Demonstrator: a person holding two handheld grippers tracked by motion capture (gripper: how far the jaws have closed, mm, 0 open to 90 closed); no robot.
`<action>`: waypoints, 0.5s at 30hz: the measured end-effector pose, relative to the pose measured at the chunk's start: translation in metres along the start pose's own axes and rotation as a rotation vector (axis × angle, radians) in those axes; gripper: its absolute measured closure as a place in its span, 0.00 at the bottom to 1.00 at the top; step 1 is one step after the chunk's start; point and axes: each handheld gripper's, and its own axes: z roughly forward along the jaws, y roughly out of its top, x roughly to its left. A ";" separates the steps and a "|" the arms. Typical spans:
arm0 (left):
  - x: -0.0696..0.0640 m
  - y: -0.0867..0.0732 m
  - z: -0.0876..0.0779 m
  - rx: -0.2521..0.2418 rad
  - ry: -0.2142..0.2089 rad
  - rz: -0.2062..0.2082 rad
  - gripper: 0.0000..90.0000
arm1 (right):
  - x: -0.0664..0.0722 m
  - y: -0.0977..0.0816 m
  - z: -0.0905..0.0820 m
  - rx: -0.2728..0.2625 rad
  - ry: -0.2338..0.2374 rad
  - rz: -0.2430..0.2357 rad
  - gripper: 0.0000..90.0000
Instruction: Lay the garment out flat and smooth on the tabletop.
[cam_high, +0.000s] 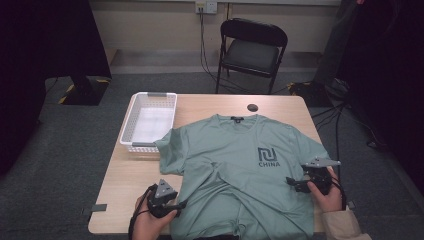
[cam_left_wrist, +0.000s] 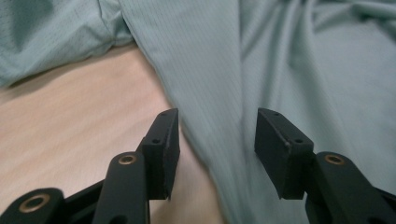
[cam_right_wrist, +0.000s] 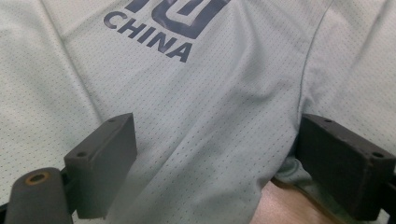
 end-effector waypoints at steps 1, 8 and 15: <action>0.000 0.003 0.005 0.003 0.010 -0.005 0.56 | 0.000 0.000 0.000 0.000 0.000 0.000 0.13; 0.002 0.014 0.016 -0.003 0.049 -0.036 0.91 | 0.000 0.000 0.000 -0.001 0.002 0.001 0.13; -0.004 -0.001 -0.005 0.055 -0.016 0.016 0.96 | 0.000 0.000 0.000 -0.001 0.001 0.001 0.13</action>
